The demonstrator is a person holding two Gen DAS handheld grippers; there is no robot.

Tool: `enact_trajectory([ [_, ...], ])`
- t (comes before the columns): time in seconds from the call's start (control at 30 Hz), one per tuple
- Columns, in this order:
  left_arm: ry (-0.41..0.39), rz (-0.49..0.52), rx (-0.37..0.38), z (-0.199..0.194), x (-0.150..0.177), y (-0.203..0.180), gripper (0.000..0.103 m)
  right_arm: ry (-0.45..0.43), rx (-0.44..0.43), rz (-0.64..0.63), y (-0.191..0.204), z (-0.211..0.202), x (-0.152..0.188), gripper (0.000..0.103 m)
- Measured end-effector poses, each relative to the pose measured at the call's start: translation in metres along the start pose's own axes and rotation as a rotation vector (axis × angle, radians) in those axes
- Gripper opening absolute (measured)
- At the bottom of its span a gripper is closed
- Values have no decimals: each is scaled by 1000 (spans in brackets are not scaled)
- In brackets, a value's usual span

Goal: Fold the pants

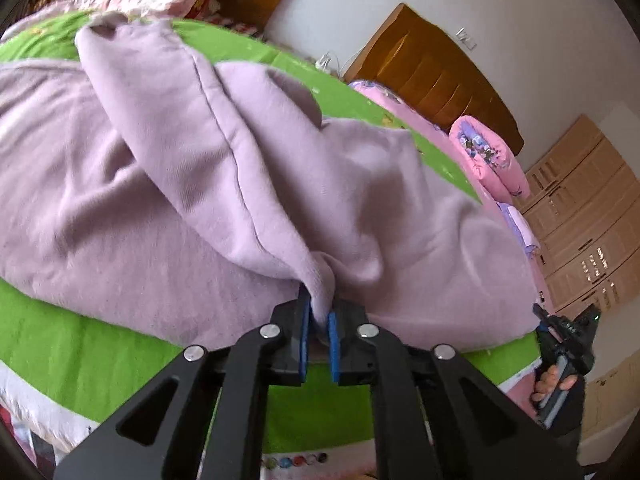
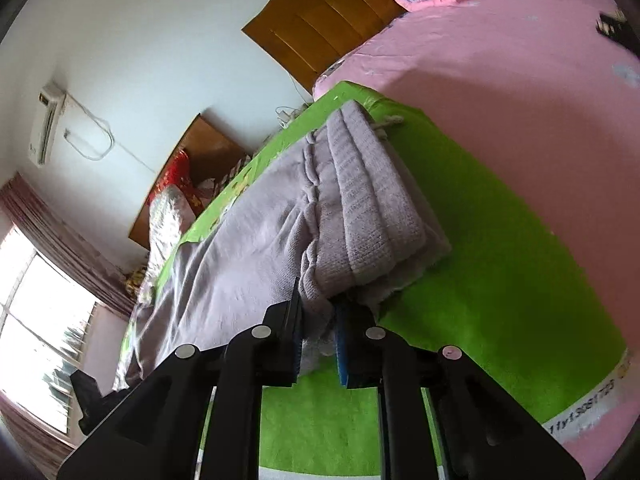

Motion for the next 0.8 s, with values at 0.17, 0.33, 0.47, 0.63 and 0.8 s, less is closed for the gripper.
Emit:
enact_trajectory([
  [0.17, -119, 63, -132, -24, -5, -10, 80, 4, 66, -103, 19, -18, 3, 68],
  [0.33, -295, 265, -180, -61, -7, -69, 86, -110, 261, -434, 78, -50, 8, 79],
  [0.47, -218, 499, -142, -23, 15, -136, 93, -97, 173, -552, 126, -25, 14, 79],
  [0.63, 29, 509, -204, 61, 26, -134, 93, 81, 264, -633, 126, 35, 27, 78],
  [0.8, 122, 413, -155, 67, 3, -124, 93, 128, 202, -578, 102, 34, 24, 78],
])
Point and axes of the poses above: each gripper's, at about its wrist camera, not at the fingertips, and z roughly the way its jaws point, y to its left, x to its underside, the point moved 3 cm from there along z, roughly the way its jaws point, and after that the axes turned 7 degrees about -z, right-handed, at the moved point
